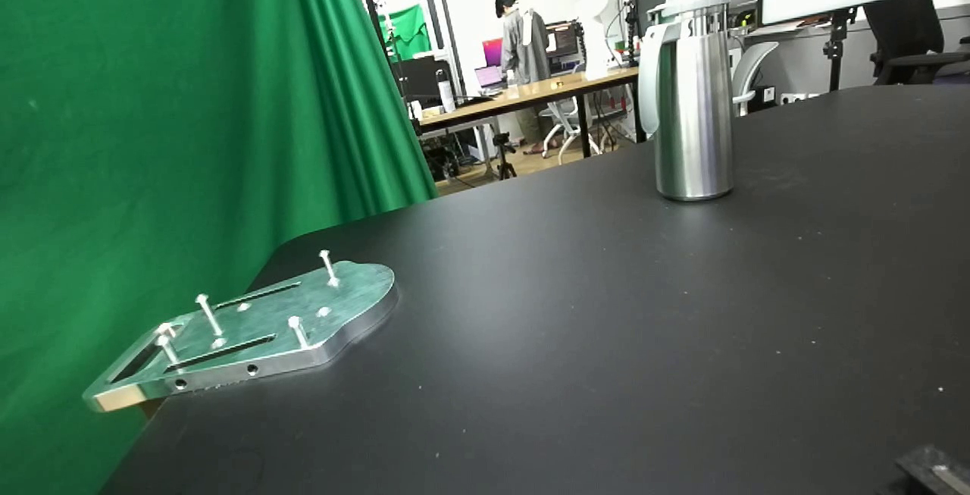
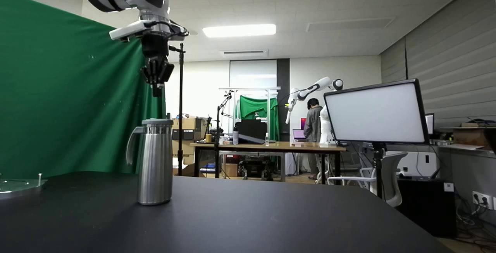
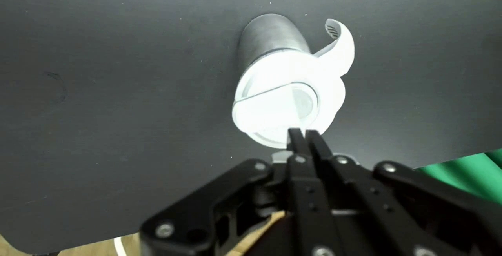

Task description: Open the cap on the bottle

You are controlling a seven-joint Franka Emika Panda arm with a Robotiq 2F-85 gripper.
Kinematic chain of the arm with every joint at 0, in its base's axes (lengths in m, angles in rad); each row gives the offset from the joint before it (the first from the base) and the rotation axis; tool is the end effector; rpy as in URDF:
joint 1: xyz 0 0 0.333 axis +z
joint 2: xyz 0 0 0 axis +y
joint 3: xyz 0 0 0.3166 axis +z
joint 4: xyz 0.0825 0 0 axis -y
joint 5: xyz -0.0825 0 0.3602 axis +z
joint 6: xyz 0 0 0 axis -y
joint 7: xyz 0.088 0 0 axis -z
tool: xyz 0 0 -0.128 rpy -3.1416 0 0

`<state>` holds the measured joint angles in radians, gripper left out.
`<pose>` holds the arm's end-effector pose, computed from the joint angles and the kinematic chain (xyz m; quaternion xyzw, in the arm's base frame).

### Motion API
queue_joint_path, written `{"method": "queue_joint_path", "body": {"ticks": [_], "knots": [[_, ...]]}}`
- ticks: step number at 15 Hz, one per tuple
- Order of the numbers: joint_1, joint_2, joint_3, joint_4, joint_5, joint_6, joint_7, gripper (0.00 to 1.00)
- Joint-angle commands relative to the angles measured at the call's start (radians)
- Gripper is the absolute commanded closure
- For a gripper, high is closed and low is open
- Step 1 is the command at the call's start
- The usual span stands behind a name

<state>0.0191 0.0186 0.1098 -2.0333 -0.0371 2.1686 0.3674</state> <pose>0.5439 0.0682 0.4377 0.9922 -0.1094 0.0602 0.0001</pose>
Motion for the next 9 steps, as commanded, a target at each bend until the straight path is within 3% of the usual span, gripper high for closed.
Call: {"method": "queue_joint_path", "body": {"ticks": [1, 9], "knots": [[0.022, 0.024, -0.017, 0.001, 0.022, 0.024, 0.033, 1.0], [0.035, 0.069, -0.029, -0.012, 0.025, 0.034, 0.039, 1.0]]}}
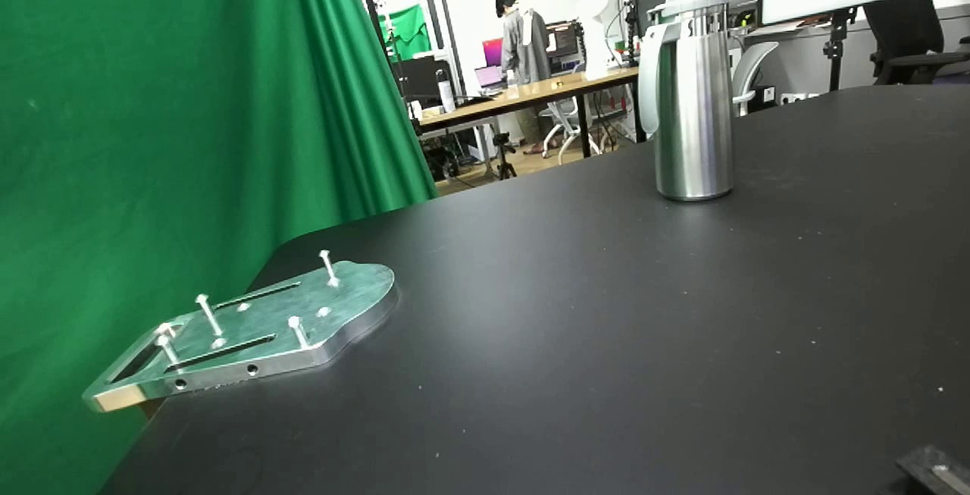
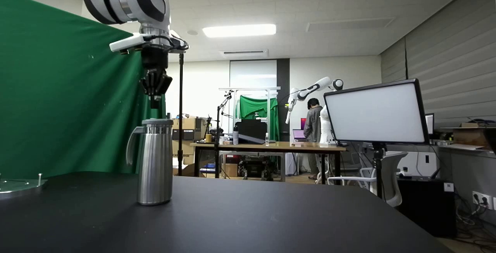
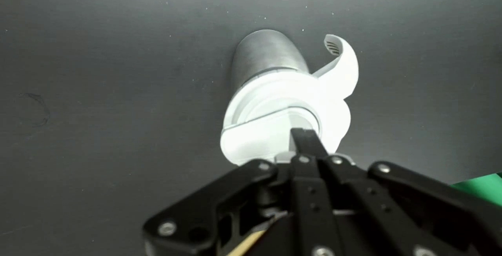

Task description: Open the cap on the bottle

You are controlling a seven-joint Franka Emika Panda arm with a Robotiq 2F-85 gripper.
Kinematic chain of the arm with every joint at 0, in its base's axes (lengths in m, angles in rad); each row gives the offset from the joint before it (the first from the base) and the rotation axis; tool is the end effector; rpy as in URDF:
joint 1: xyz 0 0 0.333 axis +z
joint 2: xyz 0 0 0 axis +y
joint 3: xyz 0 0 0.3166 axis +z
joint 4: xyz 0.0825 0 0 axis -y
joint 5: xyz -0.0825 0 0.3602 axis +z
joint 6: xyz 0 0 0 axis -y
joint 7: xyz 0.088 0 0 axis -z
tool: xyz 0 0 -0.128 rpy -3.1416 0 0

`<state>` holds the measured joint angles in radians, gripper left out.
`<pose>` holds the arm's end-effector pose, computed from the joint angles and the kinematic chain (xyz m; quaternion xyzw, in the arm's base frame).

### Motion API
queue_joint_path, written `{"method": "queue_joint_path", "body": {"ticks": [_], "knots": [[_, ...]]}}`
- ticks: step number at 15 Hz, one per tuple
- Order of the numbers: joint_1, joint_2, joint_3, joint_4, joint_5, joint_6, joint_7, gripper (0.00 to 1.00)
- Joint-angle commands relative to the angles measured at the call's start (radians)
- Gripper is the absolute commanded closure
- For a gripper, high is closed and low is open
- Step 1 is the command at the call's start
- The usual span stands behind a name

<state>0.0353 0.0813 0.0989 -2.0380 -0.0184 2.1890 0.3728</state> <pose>0.5502 0.0725 0.4031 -0.9928 0.1142 -0.0349 0.0052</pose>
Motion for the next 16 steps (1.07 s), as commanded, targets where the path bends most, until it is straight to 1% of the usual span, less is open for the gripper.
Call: {"method": "queue_joint_path", "body": {"ticks": [1, 10, 13, 16], "knots": [[0.021, 0.011, -0.019, -0.009, 0.005, 0.015, 0.034, 1.0], [0.033, 0.043, -0.025, -0.057, 0.009, 0.087, 0.03, 1.0], [0.034, 0.039, -0.028, -0.062, 0.007, 0.084, 0.03, 1.0], [0.034, 0.016, -0.029, -0.047, 0.007, 0.042, 0.017, 1.0]]}}
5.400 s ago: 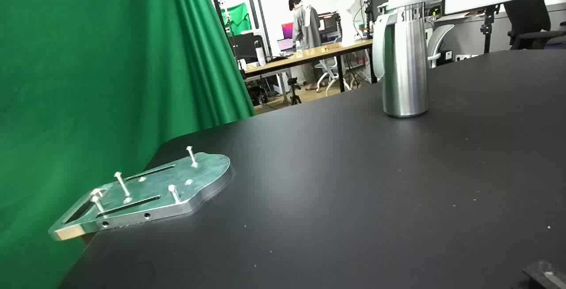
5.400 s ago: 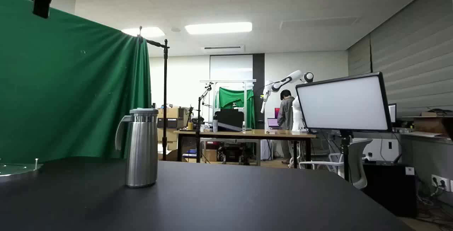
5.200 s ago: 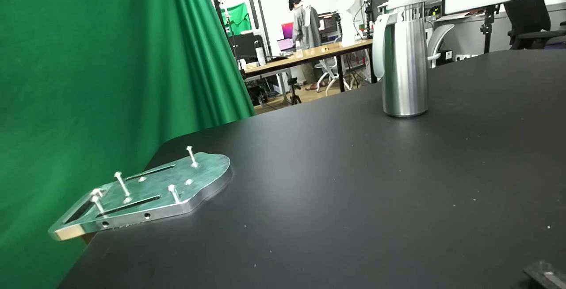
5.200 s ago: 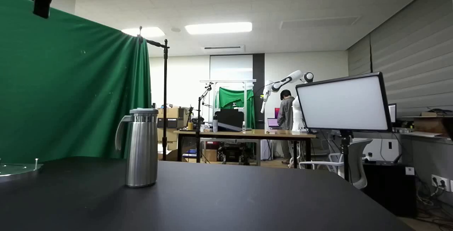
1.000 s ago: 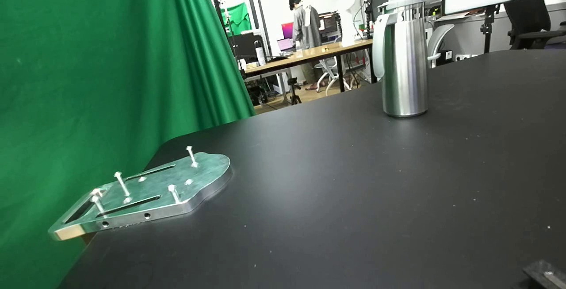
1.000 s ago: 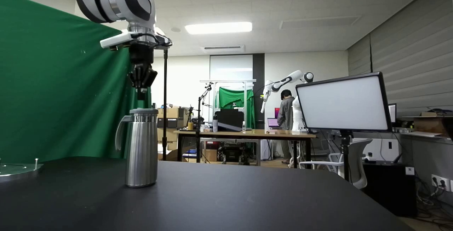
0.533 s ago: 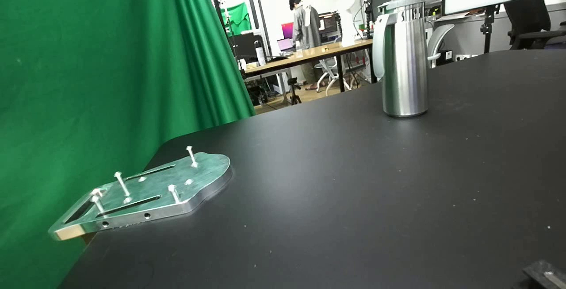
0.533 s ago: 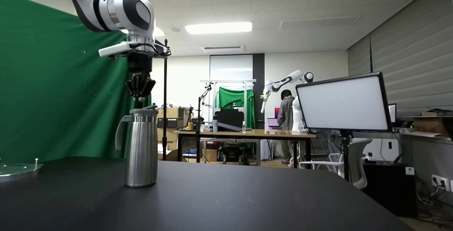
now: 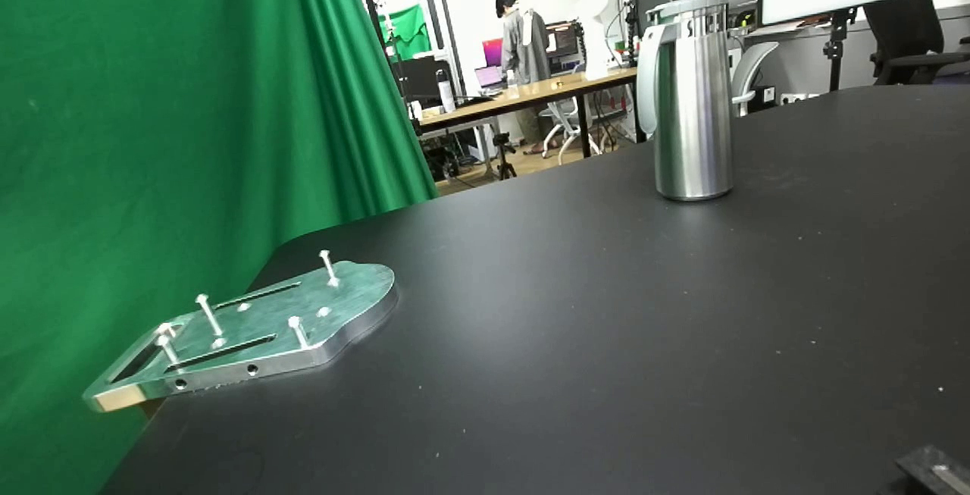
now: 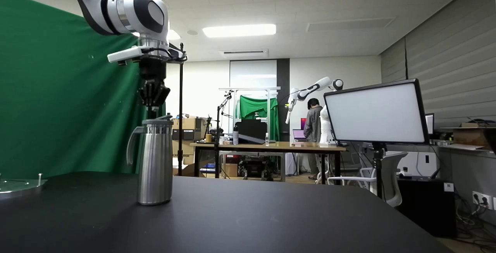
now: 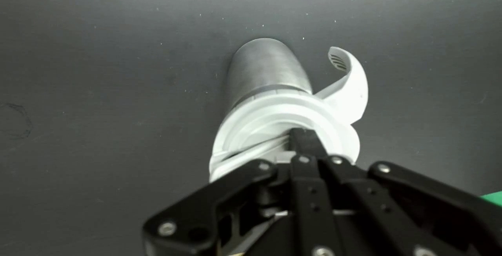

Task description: Open the cap on the bottle

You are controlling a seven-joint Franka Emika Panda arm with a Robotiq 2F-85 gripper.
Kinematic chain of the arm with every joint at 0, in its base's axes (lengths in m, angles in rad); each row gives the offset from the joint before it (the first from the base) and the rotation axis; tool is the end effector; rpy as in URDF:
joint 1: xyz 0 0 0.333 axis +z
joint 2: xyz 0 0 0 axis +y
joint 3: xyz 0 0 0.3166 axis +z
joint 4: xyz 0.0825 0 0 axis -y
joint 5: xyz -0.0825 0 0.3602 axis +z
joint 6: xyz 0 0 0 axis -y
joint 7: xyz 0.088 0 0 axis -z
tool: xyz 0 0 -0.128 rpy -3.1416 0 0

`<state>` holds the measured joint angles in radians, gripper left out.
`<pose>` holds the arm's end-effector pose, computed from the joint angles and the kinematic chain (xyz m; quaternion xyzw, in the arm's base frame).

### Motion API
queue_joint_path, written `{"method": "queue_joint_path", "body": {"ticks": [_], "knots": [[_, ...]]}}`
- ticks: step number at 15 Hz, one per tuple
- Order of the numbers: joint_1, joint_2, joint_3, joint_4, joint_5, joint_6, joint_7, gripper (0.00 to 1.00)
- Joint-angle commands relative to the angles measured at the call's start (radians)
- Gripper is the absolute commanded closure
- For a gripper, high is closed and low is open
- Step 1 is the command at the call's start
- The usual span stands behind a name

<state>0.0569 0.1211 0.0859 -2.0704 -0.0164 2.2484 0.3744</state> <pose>0.5508 0.0777 0.3724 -0.9934 0.1110 -0.0281 0.0060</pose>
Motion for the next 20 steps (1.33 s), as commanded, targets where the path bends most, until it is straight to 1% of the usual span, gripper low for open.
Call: {"method": "queue_joint_path", "body": {"ticks": [1, 2, 3, 4, 10, 11, 13, 14, 15, 17, 18, 20], "knots": [[0.012, -0.043, -0.017, -0.008, 0.002, -0.041, 0.013, 1.0], [0.013, -0.058, -0.018, -0.001, -0.01, -0.072, 0.016, 1.0], [0.012, -0.086, -0.02, 0.0, -0.016, -0.103, 0.019, 0.74], [0.012, -0.111, -0.02, 0.002, -0.033, -0.14, 0.018, 0.74], [-0.005, -0.318, -0.009, -0.048, -0.055, -0.348, -0.012, 0.34], [-0.01, -0.357, -0.01, -0.068, -0.055, -0.384, -0.009, 0.27], [-0.021, -0.429, -0.01, -0.112, -0.053, -0.445, -0.011, 0.15], [-0.026, -0.46, -0.009, -0.131, -0.056, -0.474, -0.011, 0.07], [-0.023, -0.381, 0.0, -0.067, -0.043, -0.442, -0.011, 0.26], [-0.033, -0.435, 0.001, -0.107, -0.043, -0.466, -0.015, 0.11], [-0.034, -0.448, 0.001, -0.118, -0.043, -0.466, -0.016, 0.07], [-0.035, -0.453, 0.001, -0.127, -0.043, -0.466, -0.017, 0.07]]}}
